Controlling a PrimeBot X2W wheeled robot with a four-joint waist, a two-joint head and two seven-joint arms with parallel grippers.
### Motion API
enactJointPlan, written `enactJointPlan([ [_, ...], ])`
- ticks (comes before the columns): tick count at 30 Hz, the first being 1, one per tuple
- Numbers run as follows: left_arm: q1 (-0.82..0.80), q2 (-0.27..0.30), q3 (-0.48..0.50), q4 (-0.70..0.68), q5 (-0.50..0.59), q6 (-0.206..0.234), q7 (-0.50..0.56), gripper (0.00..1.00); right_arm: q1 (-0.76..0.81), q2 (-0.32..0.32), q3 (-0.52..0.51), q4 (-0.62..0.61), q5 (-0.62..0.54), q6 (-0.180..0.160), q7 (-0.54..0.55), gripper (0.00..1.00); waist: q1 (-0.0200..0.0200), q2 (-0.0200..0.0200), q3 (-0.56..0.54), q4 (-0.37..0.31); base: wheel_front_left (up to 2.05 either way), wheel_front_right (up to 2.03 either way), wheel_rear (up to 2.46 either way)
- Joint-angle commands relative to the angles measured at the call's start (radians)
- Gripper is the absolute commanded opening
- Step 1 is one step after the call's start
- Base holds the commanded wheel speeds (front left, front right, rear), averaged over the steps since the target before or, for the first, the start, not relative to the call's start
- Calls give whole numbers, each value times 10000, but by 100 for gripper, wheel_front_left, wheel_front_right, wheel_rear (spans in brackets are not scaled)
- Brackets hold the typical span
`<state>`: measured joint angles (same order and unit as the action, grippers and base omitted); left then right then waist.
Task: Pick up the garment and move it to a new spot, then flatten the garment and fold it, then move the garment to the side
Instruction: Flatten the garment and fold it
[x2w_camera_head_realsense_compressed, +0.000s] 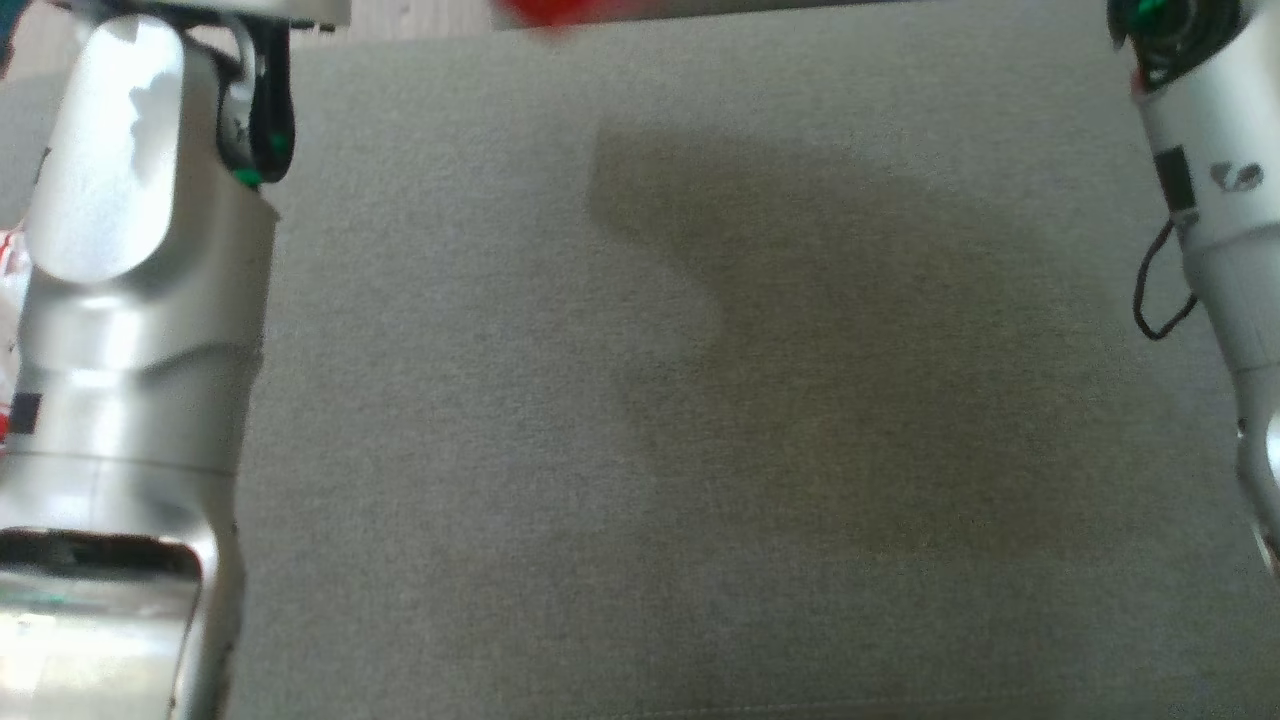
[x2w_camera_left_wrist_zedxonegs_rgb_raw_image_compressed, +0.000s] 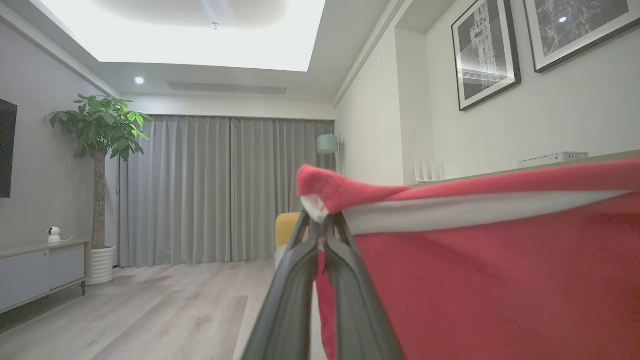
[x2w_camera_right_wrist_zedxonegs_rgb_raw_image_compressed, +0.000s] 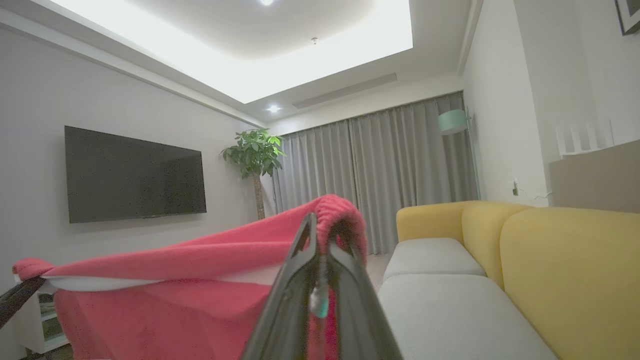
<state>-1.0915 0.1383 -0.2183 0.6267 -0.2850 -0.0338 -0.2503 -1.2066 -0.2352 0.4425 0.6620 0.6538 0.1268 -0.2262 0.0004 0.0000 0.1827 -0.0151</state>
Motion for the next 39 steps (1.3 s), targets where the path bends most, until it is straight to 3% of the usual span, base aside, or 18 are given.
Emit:
enactJointPlan([
  [1,-149,321,403,-94,-3,65,-69,0,38,154,-55,7,66,39,-148,0,-4,0,148,133,0,0,0],
  [5,1003,37,590,351,-197,-184,-107,0,918,249,673,722,585,39,-192,0,-4,0,18,173,0,0,0],
  [9,3326,-312,967,759,-460,-386,-111,0,2749,256,1830,993,1455,39,-137,0,-4,0,-126,84,0,0,0],
  [15,6746,-786,1715,1182,-858,-410,-112,0,5772,80,3350,543,2799,39,-202,0,-4,0,-412,-163,0,0,0],
  [21,8757,-875,1910,625,-1251,-564,-113,0,7808,-288,4172,-74,3338,39,-324,0,-4,0,-1125,-287,0,0,0],
  [32,10925,-879,1402,-796,-1555,-414,-114,0,9830,-708,4303,-1047,3657,39,-353,0,-4,0,-2085,-266,0,0,0],
  [36,10631,-880,1102,-1102,-1426,-335,-114,0,9889,-727,3984,-1278,3669,39,-354,0,-4,0,-2030,-303,0,0,0],
  [39,9566,-880,914,-863,-1538,-416,-114,0,9345,-400,3662,-1342,3824,39,-325,0,-4,0,-1721,-515,0,0,0],
])
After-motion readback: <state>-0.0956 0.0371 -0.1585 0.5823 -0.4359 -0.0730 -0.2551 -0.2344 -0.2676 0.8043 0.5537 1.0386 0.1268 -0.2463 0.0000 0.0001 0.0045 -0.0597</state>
